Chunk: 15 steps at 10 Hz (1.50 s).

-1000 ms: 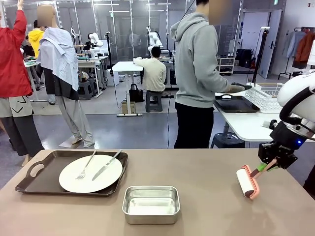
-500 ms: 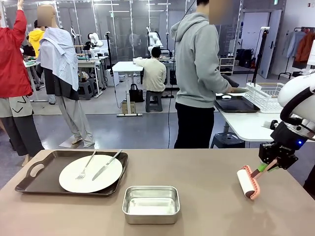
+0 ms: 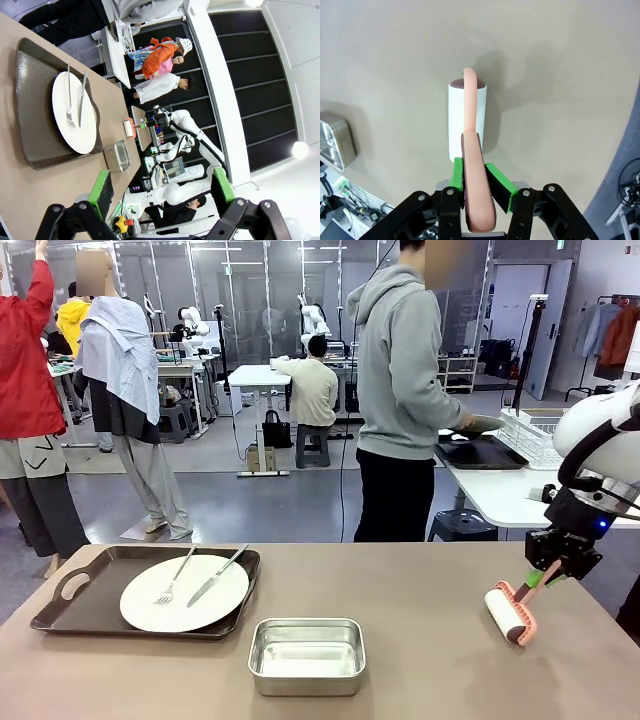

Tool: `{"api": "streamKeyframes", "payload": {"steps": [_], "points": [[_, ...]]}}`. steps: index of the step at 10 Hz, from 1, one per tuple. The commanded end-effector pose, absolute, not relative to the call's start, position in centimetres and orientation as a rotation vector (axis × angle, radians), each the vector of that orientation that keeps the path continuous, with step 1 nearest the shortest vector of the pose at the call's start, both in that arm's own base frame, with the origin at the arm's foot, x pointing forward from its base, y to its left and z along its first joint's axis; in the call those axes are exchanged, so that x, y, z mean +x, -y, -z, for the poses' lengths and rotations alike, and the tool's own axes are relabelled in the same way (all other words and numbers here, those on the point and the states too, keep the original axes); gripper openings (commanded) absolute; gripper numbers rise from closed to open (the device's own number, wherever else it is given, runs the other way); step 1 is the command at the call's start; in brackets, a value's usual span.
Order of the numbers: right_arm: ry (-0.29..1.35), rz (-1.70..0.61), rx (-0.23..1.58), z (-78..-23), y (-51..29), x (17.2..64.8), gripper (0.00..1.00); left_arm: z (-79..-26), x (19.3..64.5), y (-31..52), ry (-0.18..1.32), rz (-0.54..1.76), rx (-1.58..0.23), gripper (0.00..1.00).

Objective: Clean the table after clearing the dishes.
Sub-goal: When the left (or right) Handle tray is removed, use the left hand (or right hand) to clean the left (or right) side of the table with the Lint Roller.

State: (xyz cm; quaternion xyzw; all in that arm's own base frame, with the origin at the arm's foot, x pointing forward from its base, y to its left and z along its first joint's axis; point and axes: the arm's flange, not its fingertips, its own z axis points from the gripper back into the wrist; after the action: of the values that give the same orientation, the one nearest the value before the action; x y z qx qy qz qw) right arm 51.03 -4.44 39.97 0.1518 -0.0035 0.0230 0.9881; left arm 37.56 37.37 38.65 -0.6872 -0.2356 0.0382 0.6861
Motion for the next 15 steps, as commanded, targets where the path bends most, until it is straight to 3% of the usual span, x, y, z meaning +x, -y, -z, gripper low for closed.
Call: {"api": "streamKeyframes", "payload": {"steps": [1,6,11,15], "points": [[-0.062,-0.010,0.188,-39.1,5.3,52.0,0.23,-38.7,37.3,-37.5,0.518,-0.093,-1.528,1.00],[-0.049,0.094,-0.003,-40.3,7.2,50.5,0.23,-38.7,37.3,-37.5,0.518,-0.093,-1.528,1.00],[0.047,0.057,-0.026,-48.7,8.6,46.6,0.23,-38.7,37.3,-37.5,0.518,-0.093,-1.528,1.00],[0.071,0.048,-0.008,-50.3,8.7,46.7,0.23,-38.7,37.3,-37.5,0.518,-0.093,-1.528,1.00]]}}
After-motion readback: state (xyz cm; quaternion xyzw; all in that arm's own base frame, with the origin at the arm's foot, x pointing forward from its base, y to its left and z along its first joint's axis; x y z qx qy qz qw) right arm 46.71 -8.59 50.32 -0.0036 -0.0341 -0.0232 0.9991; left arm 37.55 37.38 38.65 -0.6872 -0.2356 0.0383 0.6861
